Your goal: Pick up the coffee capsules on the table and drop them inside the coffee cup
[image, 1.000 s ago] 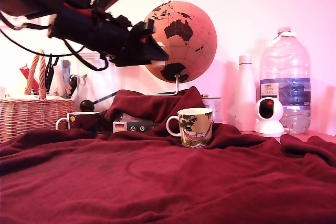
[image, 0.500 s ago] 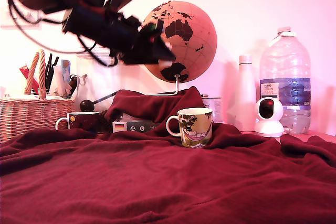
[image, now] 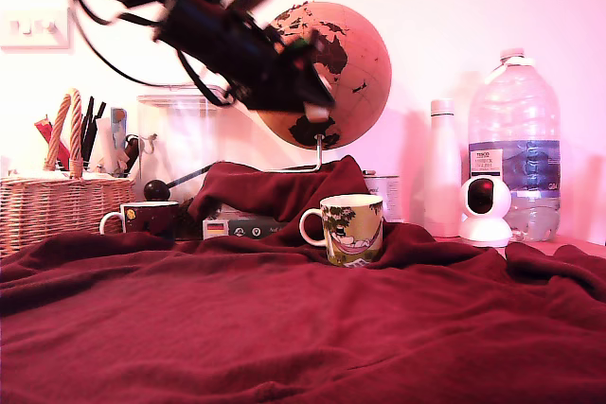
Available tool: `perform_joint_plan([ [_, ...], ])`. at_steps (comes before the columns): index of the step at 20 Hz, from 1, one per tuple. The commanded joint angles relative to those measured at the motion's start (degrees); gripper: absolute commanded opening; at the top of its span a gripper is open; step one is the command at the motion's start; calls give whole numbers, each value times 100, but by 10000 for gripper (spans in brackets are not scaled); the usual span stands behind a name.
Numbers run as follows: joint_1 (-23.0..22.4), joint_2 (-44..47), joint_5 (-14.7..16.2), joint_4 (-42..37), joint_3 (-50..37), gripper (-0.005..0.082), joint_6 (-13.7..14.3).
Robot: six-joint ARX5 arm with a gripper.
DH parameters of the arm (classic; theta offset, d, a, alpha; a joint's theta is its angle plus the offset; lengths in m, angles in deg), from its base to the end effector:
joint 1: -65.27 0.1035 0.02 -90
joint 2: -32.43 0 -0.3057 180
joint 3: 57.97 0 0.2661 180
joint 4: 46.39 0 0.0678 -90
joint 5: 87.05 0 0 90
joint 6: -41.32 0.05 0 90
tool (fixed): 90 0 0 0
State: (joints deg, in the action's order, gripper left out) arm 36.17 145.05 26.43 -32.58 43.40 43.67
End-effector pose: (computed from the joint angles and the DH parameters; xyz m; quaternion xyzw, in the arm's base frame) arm 0.4285 -0.2613 0.2856 0.0286 0.2078 -0.4367 0.8748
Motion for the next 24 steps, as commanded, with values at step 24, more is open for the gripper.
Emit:
perform_joint_plan([
  [24,-181,1639,-219,2037,2494,238,262],
])
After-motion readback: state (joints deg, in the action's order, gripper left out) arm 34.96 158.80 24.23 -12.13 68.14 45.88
